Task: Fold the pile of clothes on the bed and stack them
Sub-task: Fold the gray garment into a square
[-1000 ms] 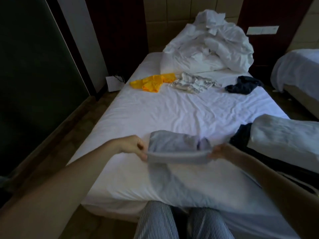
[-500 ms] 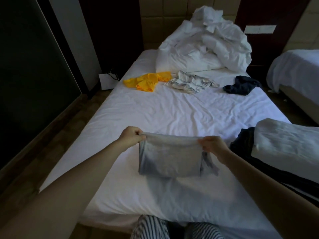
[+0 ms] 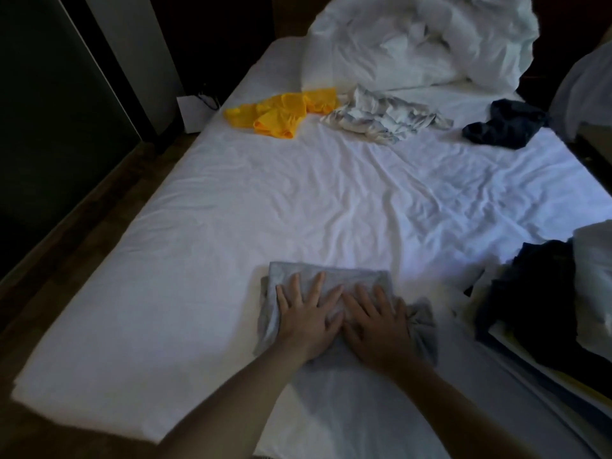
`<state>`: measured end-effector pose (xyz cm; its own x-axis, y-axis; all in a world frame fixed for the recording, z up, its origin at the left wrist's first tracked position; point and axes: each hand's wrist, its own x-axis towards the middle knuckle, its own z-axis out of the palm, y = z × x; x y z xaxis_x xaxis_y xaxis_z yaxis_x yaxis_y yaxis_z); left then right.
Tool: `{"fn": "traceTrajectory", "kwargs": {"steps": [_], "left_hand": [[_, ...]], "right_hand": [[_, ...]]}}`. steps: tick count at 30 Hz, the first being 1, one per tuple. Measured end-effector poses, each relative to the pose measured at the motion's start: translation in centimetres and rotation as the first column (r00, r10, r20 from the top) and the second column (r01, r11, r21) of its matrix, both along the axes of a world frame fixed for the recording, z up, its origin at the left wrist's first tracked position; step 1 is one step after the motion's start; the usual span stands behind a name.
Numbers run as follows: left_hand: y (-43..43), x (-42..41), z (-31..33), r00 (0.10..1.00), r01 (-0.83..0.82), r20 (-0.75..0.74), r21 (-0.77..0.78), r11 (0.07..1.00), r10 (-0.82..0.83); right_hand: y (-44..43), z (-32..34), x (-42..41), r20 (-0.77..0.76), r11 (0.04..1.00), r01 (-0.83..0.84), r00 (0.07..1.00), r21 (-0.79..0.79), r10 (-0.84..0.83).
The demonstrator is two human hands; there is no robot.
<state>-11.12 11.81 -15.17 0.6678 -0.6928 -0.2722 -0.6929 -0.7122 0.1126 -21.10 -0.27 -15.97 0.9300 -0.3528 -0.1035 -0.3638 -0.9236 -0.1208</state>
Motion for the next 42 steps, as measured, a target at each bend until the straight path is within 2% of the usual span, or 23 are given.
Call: {"fn": "traceTrajectory", "kwargs": {"steps": [5,9,12,14,17,19,20,24,26,27,29,30,31,32,34,36,39,42], "left_hand": [[-0.1,1.0,-1.1,0.991,-0.121,0.040,-0.104,0.987,0.126],[1.3,1.8,-0.7,0.938,-0.340,0.017,-0.168,0.925,0.347],[2.1,2.0,-0.4,0.892,-0.452,-0.093,-0.145,0.880,0.442],[2.5,1.5,-0.3,0.825,-0.565,-0.152,-0.240,0.789,0.545],[3.0,0.6,0.2,0.653,-0.737,-0.222,-0.406,0.540,0.724],[3.1,0.1,0.8,0.597,-0.786,-0.251,-0.371,0.494,0.762],[3.1,0.0,0.9,0.598,-0.791,-0.269,-0.349,0.503,0.755],[3.7,0.3,1.5,0.559,-0.829,-0.416,-0.280,0.484,0.717],[4.3,0.7,2.1,0.481,-0.873,-0.568,-0.241,0.423,0.668],[4.7,1.0,2.4,0.405,-0.907,-0.689,-0.223,0.357,0.600],[5.2,0.7,3.7,0.208,-0.968,-0.903,-0.135,0.213,0.375],[5.4,0.4,4.4,0.147,-0.980,-0.947,-0.099,0.175,0.287],[5.6,0.3,5.2,0.130,-0.982,-0.963,-0.092,0.164,0.236],[5.6,0.2,6.0,0.138,-0.981,-0.970,-0.106,0.164,0.199],[5.4,0.1,7.9,0.178,-0.975,-0.975,-0.156,0.158,0.133],[4.6,-0.1,10.1,0.228,-0.964,-0.969,-0.211,0.162,0.090],[3.0,-0.9,14.0,0.297,-0.940,-0.954,-0.284,0.190,0.045],[0.7,-2.0,17.7,0.365,-0.907,-0.931,-0.360,0.220,-0.018]], "right_hand": [[-0.6,-0.1,0.6,-0.018,0.995,0.060,0.998,0.075,-0.059],[-1.2,-0.1,0.3,0.037,0.947,0.279,0.957,0.157,-0.288],[-1.6,0.2,-1.0,0.084,0.928,0.371,0.924,0.038,-0.373],[-1.1,0.8,-2.2,0.173,0.867,0.496,0.851,0.038,-0.495],[0.8,1.8,-3.2,0.195,0.756,0.616,0.732,0.222,-0.653],[1.7,2.4,-2.9,0.094,0.623,0.696,0.636,0.357,-0.765],[1.5,2.5,-2.5,0.010,0.579,0.702,0.633,0.414,-0.774],[0.1,3.1,-1.3,-0.085,0.540,0.620,0.698,0.570,-0.711],[-0.5,3.6,-1.0,-0.112,0.439,0.569,0.689,0.695,-0.716],[-0.5,3.8,-1.1,-0.123,0.342,0.528,0.660,0.778,-0.741],[-0.5,4.7,-1.4,-0.216,0.020,0.367,0.589,0.930,-0.779],[-0.4,5.2,-1.7,-0.257,-0.128,0.253,0.587,0.959,-0.768],[-0.5,5.5,-2.1,-0.251,-0.207,0.143,0.613,0.968,-0.749],[-0.6,5.9,-2.5,-0.209,-0.234,0.048,0.646,0.971,-0.734],[-0.8,7.8,-3.3,-0.079,-0.196,-0.090,0.697,0.976,-0.712],[-1.4,10.1,-3.8,-0.006,-0.162,-0.152,0.711,0.975,-0.704],[-2.7,13.4,-4.5,0.002,-0.205,-0.227,0.676,0.952,-0.737],[-4.5,16.6,-6.4,0.044,-0.196,-0.302,0.636,0.933,-0.771]]}}
